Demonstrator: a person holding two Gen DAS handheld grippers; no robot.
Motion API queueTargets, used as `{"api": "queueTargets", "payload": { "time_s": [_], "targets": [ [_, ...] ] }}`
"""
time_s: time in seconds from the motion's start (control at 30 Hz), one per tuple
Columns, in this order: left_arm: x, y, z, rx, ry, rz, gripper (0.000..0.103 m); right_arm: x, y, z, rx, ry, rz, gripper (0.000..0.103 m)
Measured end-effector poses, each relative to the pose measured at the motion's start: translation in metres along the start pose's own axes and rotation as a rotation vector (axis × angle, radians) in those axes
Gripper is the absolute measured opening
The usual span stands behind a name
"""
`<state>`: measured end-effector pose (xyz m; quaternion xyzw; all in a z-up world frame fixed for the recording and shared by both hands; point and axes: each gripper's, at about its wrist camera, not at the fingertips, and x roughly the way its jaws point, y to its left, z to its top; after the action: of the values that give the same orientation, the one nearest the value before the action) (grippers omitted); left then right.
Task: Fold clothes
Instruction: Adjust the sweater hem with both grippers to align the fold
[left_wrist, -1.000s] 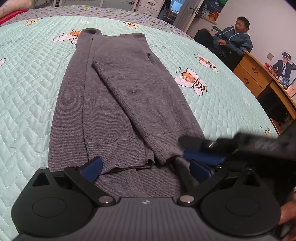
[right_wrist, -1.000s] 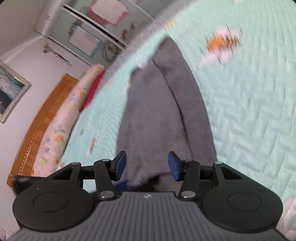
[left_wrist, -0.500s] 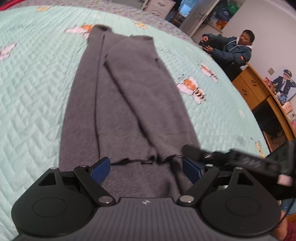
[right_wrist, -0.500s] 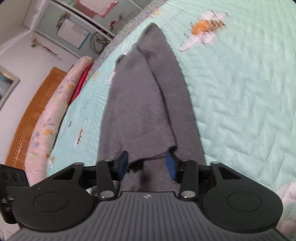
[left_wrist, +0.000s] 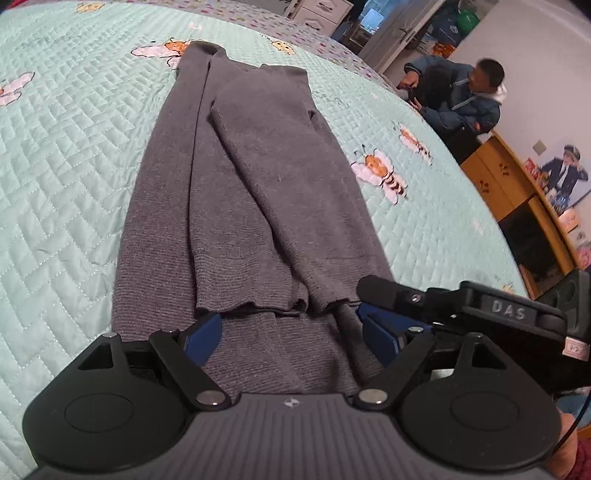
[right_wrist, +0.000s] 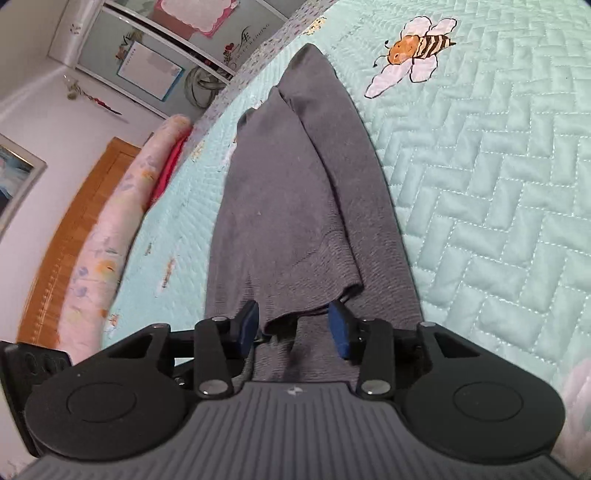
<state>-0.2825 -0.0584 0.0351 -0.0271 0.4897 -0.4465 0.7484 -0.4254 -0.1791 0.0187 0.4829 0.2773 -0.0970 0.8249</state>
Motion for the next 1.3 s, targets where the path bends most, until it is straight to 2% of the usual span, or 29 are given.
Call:
{"api": "queueTargets", "payload": {
  "time_s": [0.07, 0.13, 0.4, 0.57, 0.7, 0.83, 0.97, 1.0, 1.03, 1.07, 1.17, 1.23, 1.3],
  "targets": [
    [-0.004, 0.002, 0.002, -0.019, -0.013, -0.02, 0.087, -0.008, 0.008, 0.002, -0.015, -0.03, 0.031, 0.045],
    [0.001, 0.007, 0.0, -0.029, -0.007, -0.005, 0.087, -0.011, 0.014, 0.005, -0.054, -0.062, 0.042, 0.049],
    [0.008, 0.007, -0.001, -0.007, -0.004, 0.016, 0.088, 0.007, 0.003, 0.006, -0.028, 0.006, -0.018, 0.049],
    [0.01, 0.007, -0.003, 0.013, -0.01, 0.014, 0.091, 0.011, 0.005, 0.002, -0.038, 0.001, 0.0, 0.05],
    [0.008, 0.012, 0.0, -0.012, -0.004, -0.001, 0.091, 0.014, 0.003, 0.0, -0.047, 0.005, -0.004, 0.05],
    [0.007, 0.016, 0.001, -0.035, 0.001, -0.017, 0.091, 0.004, 0.012, 0.009, -0.031, -0.032, 0.081, 0.05],
    [0.007, 0.013, -0.002, -0.016, 0.001, -0.012, 0.091, 0.015, 0.005, 0.012, -0.016, 0.0, 0.081, 0.05],
    [0.007, 0.014, -0.001, -0.015, 0.003, -0.013, 0.09, 0.022, -0.003, 0.01, 0.01, 0.032, 0.055, 0.045],
    [0.006, 0.014, -0.001, -0.019, 0.003, -0.016, 0.089, 0.022, -0.007, 0.007, 0.012, 0.029, 0.048, 0.034],
    [0.005, 0.015, 0.0, -0.025, 0.002, -0.019, 0.088, 0.021, -0.011, 0.004, 0.01, 0.022, 0.045, 0.034],
    [-0.004, 0.014, 0.004, -0.048, -0.002, -0.032, 0.08, 0.009, -0.002, 0.003, -0.015, 0.015, 0.051, 0.038],
    [-0.013, 0.013, 0.006, -0.053, -0.036, -0.073, 0.079, -0.001, 0.005, 0.002, -0.044, -0.009, 0.084, 0.04],
    [-0.02, 0.011, 0.007, -0.036, -0.072, -0.082, 0.08, -0.006, 0.009, 0.0, -0.064, -0.02, 0.106, 0.045]
  ]
}}
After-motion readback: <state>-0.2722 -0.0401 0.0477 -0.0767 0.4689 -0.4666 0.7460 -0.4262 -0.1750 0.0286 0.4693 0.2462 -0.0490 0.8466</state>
